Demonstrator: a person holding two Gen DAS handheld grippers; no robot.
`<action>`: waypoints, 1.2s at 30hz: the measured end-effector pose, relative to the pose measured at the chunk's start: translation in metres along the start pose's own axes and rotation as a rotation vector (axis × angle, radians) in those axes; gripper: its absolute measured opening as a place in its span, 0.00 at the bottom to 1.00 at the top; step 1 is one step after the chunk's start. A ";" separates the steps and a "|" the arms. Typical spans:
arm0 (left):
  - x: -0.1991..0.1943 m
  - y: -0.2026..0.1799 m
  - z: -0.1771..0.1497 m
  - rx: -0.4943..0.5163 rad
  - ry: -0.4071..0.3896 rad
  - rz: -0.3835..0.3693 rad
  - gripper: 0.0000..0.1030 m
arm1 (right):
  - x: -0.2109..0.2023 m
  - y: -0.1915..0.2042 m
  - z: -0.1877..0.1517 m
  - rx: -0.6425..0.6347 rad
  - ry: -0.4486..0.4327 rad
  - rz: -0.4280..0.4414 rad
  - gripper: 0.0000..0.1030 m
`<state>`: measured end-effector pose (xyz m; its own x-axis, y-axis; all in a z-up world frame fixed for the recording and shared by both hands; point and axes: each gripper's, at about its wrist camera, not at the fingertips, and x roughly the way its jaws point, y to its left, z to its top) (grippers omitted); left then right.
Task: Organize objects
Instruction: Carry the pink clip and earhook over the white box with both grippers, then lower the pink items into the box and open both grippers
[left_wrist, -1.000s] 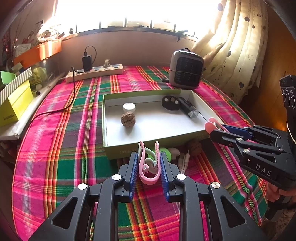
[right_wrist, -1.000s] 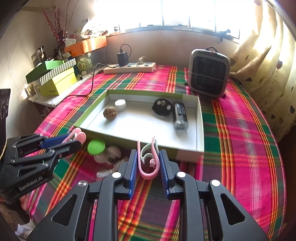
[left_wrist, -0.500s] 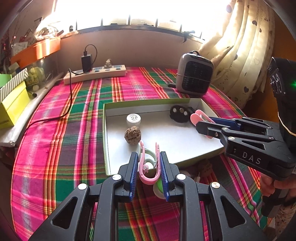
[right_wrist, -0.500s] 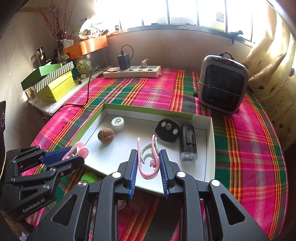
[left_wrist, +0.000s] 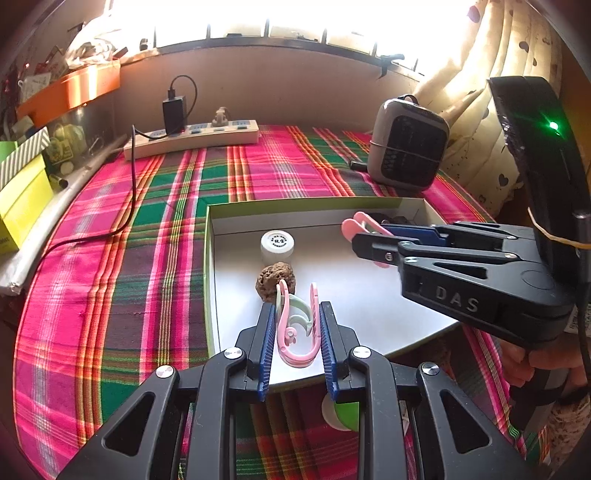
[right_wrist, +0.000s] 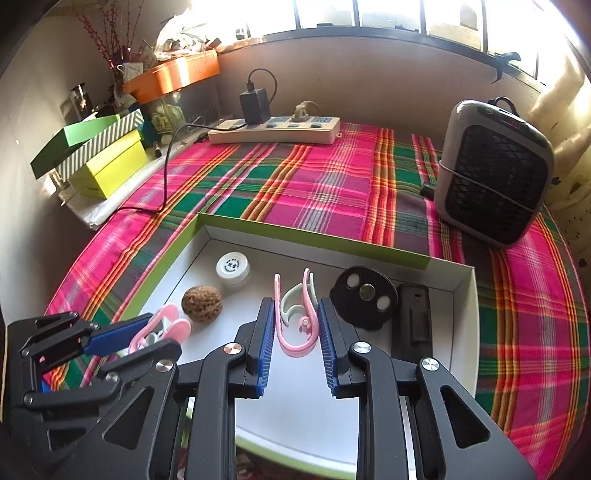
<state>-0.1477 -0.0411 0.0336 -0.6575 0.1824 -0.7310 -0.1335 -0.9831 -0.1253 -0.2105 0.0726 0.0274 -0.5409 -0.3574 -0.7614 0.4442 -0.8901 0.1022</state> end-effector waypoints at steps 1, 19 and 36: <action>0.001 0.000 0.001 -0.002 -0.001 -0.001 0.20 | 0.003 0.000 0.002 -0.004 0.005 0.002 0.24; 0.023 -0.002 0.003 0.018 0.040 0.024 0.20 | 0.041 0.002 0.019 -0.030 0.067 0.007 0.24; 0.028 -0.004 0.003 0.039 0.052 0.036 0.20 | 0.049 0.005 0.019 -0.039 0.094 -0.004 0.24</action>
<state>-0.1680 -0.0323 0.0156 -0.6234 0.1445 -0.7685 -0.1397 -0.9875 -0.0725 -0.2481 0.0456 0.0029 -0.4740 -0.3242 -0.8186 0.4707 -0.8791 0.0756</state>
